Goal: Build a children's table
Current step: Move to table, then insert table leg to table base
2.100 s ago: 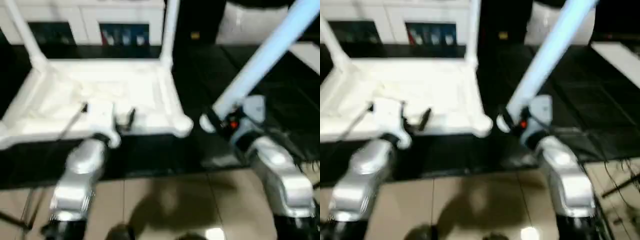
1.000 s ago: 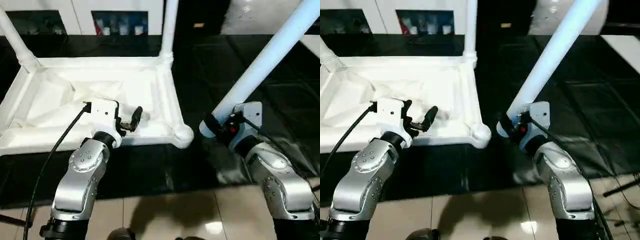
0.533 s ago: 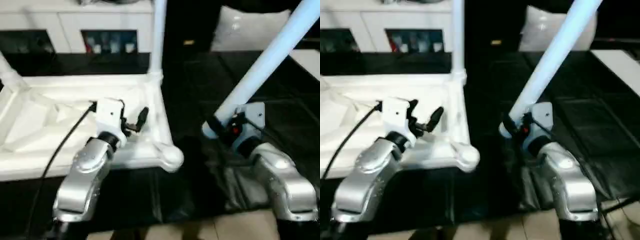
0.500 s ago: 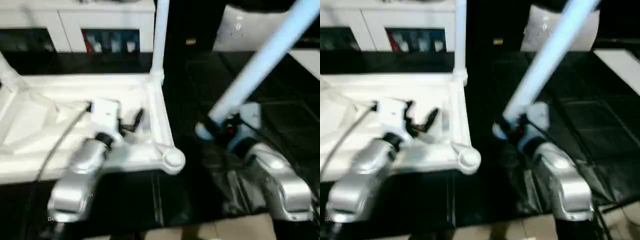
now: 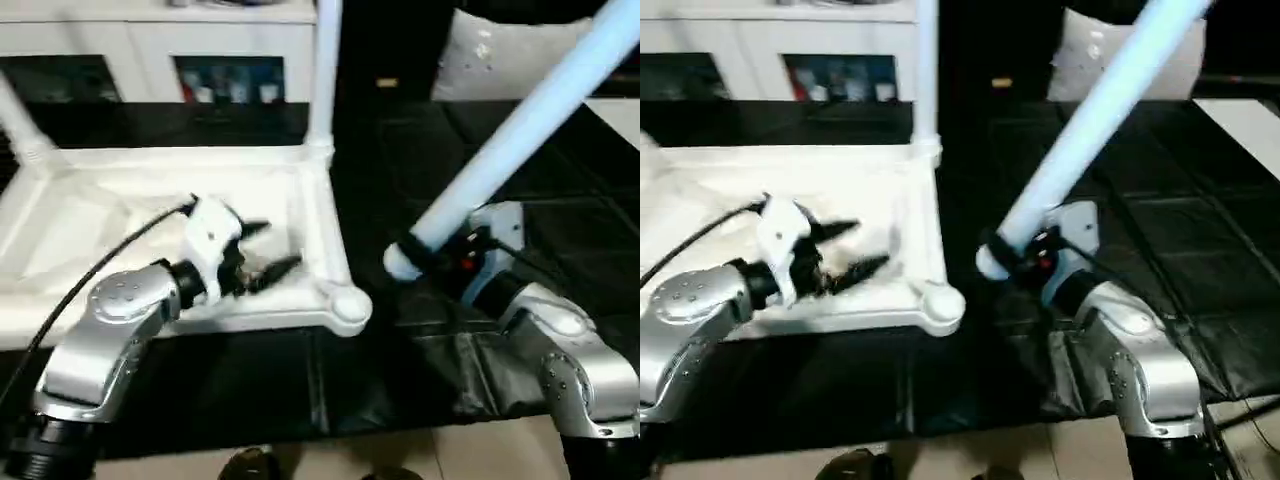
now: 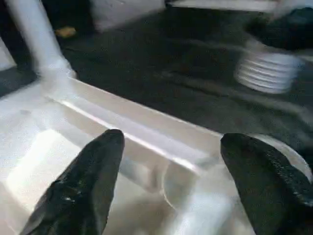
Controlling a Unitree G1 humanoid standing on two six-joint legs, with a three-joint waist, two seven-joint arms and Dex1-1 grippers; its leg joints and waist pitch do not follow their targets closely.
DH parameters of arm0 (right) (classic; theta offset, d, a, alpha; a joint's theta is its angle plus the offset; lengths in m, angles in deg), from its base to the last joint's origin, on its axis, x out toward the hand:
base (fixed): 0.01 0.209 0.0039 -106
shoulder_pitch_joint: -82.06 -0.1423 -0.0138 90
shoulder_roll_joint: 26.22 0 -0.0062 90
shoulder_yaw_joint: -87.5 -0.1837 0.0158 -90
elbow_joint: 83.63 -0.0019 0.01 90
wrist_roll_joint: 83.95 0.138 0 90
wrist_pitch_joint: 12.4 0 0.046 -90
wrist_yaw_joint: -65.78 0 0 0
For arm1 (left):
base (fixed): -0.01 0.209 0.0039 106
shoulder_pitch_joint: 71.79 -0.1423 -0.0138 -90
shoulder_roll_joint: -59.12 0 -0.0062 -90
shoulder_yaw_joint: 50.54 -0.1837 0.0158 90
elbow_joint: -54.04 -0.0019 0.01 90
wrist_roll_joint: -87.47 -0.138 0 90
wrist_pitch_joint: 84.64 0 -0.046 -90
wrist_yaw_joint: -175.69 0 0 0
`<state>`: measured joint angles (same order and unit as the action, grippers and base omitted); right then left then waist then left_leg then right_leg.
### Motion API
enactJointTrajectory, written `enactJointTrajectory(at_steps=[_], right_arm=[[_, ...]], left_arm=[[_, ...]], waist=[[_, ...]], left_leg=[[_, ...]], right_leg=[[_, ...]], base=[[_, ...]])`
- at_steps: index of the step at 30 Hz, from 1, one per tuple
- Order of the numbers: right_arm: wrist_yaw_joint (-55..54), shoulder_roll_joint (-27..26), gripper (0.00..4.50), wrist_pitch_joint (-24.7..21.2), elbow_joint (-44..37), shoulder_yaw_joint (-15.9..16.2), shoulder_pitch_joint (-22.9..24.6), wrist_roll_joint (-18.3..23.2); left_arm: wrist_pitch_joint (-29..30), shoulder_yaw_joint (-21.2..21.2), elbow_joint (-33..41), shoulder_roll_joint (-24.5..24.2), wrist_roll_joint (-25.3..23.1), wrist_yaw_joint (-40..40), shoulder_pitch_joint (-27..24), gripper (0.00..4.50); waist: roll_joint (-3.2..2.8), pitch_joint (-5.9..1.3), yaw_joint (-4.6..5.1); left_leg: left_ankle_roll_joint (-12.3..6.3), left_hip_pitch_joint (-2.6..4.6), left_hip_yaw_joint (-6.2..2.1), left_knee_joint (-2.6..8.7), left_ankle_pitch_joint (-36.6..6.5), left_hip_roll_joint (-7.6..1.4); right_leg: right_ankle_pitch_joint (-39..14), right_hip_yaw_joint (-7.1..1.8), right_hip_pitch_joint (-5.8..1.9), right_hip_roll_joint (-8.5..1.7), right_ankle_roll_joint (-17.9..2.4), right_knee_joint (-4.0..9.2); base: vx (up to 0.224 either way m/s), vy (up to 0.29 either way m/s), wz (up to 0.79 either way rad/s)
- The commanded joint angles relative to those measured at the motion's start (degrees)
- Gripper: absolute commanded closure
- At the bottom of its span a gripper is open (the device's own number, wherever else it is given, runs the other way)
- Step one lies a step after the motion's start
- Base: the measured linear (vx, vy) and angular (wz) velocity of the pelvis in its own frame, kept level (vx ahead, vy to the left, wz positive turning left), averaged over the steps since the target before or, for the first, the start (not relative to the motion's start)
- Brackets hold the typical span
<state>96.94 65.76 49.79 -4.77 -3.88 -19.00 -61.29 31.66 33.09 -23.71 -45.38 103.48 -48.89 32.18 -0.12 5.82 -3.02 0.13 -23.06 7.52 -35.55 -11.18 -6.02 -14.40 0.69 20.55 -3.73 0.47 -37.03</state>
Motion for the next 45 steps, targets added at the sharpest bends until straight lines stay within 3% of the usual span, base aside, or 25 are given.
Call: enactJointTrajectory(at_steps=[1,2,3,4,7,10,14,17,18,24,25,29,31,36,41,45], right_arm=[[1.0,0.87,2.56,1.47,-0.45,-0.18,-0.2,-0.03],[1.25,1.1,2.56,1.5,-0.56,0.13,-0.14,0.06],[1.28,1.17,2.56,1.52,-0.6,0.23,-0.12,0.07],[1.29,1.19,2.56,1.52,-0.62,0.26,-0.11,0.07],[1.36,0.95,2.56,2.2,-0.84,0.65,0.46,-0.59],[1.39,0.57,2.56,1.74,-2.12,0.99,1.54,-0.08],[1.55,0.34,2.56,1.62,-2.25,1.32,1.92,0.29],[1.45,0.31,2.56,1.88,-2.08,1.55,1.9,0.19],[1.29,0.2,2.56,2.13,-1.84,1.67,1.88,0.03],[1.2,-0.17,2.56,2.85,-0.95,2.03,1.88,-0.67],[1.23,-0.21,2.56,3.01,-0.75,2.15,1.93,-0.78],[1.55,-0.53,2.56,4.35,1.21,2.79,1.75,-1.42],[1.71,-0.52,2.56,4.51,1.36,2.83,1.74,-1.4],[2.55,0.42,2.56,3.55,-0.77,2.3,2.59,-0.61],[3.17,1.16,2.56,3.51,-0.92,1.99,2.62,-0.27],[3.49,1.55,2.56,3.35,-1.11,1.88,2.56,0.02]], left_arm=[[0.96,-3.07,1.6,-3.13,0.64,-6.33,-0.63,1.16],[1.32,-4.87,2.14,-4.82,0.56,-8.69,-0.75,1.15],[1.64,-5.32,2.32,-5.19,0.56,-9.07,-0.73,1.26],[1.74,-5.45,2.37,-5.3,0.56,-9.17,-0.73,1.26],[1.81,-7.69,1.57,-5.59,-1.93,-8.87,0.15,1.64],[0.91,-9.6,0.65,-5.3,-3.25,-9.27,0.68,1.91],[-0.05,-11.32,-1.32,-5.81,-5.46,-9.64,1.95,2.23],[0.32,-11.97,-1.56,-6.32,-5.34,-10.89,2.28,2.5],[0.39,-12.53,-1.61,-6.8,-5.44,-11.77,2.53,2.56],[-1.06,-13.69,-2.76,-7.68,-7.33,-12.55,3.36,3.0],[-1.3,-13.84,-3.08,-7.77,-7.71,-12.59,3.48,3.24],[-3.36,-14.94,-6.19,-7.86,-9.69,-12.8,4.92,3.42],[-3.94,-15.11,-7.27,-7.49,-10.13,-12.54,5.36,3.75],[-5.69,-15.85,-11.61,-6.27,-12.16,-11.82,7.03,4.14],[-7.01,-17.28,-13.76,-7.06,-13.58,-13.84,7.96,4.42],[-6.83,-17.48,-14.41,-7.06,-12.0,-17.0,8.67,4.5]], waist=[[-0.23,-2.73,-0.29],[-0.59,-2.86,-0.53],[-0.63,-2.92,-0.6],[-0.54,-3.07,-0.6],[-0.38,-3.21,-0.67],[-0.04,-3.56,-0.71],[0.07,-3.87,-0.84],[0.12,-3.76,-0.83],[-0.28,-3.95,-0.82],[-0.23,-4.03,-0.78],[-0.24,-4.01,-0.76],[-0.44,-4.04,-0.88],[-0.66,-4.27,-0.91],[-0.47,-4.38,-1.09],[-0.47,-4.48,-1.3],[-0.43,-4.62,-1.13]], left_leg=[[3.09,2.48,-2.3,5.86,-20.37,-6.0],[3.53,2.06,-2.4,6.42,-19.59,-6.1],[3.77,2.17,-2.35,6.56,-20.24,-6.13],[4.25,2.41,-2.11,6.54,-21.18,-6.06],[3.92,2.16,-1.83,6.57,-20.46,-6.14],[1.62,1.8,-1.48,6.38,-15.23,-6.17],[-1.34,1.59,-1.18,5.95,-10.42,-6.01],[-2.33,1.57,-1.03,5.93,-9.46,-6.02],[-2.32,1.66,-1.05,5.92,-9.38,-6.07],[-2.92,1.74,-0.93,5.94,-8.28,-6.19],[-2.9,1.75,-0.91,5.96,-8.36,-6.19],[-2.09,1.97,-0.82,6.03,-10.36,-6.2],[-1.53,2.01,-0.94,6.07,-10.4,-6.29],[-2.02,1.85,-0.76,5.91,-8.88,-6.25],[-2.18,1.85,-0.79,5.92,-8.92,-6.31],[-2.89,1.81,-0.68,5.68,-7.35,-6.22]], right_leg=[[-18.91,-2.69,-0.28,-5.8,-12.14,5.78],[-17.04,-2.33,-0.15,-5.34,-11.05,5.34],[-16.51,-2.24,0.04,-5.15,-10.83,5.24],[-14.98,-2.22,0.35,-5.1,-11.03,5.11],[-12.81,-2.22,0.22,-5.45,-11.4,4.99],[-6.09,-2.11,-0.12,-5.42,-12.1,4.67],[-1.11,-2.02,-0.61,-5.58,-13.31,4.45],[-0.75,-1.95,-0.68,-5.61,-14.07,4.52],[-0.88,-1.88,-0.73,-5.54,-14.35,4.46],[1.38,-1.73,-0.8,-5.34,-15.27,4.25],[1.43,-1.73,-0.78,-5.32,-15.35,4.24],[-0.66,-1.83,-0.62,-5.43,-15.4,4.48],[-0.15,-1.75,-0.79,-5.38,-15.5,4.22],[2.75,-1.78,-0.94,-5.45,-15.78,4.14],[2.29,-1.76,-1.02,-5.55,-15.65,4.12],[3.89,-1.72,-1.09,-5.62,-16.34,3.98]], base=[[-0.051,0.016,0.0],[0.0,0.0,0.0],[0.0,0.0,0.0],[0.0,0.0,0.0],[0.0,0.0,0.0],[0.0,0.0,0.0],[0.0,0.0,0.0],[0.0,0.0,0.0],[0.0,0.0,0.0],[0.0,0.0,0.0],[0.0,0.0,0.0],[0.0,0.0,0.0],[0.0,0.0,0.0],[0.0,0.0,0.0],[0.0,0.0,0.0],[0.0,0.0,0.0]])
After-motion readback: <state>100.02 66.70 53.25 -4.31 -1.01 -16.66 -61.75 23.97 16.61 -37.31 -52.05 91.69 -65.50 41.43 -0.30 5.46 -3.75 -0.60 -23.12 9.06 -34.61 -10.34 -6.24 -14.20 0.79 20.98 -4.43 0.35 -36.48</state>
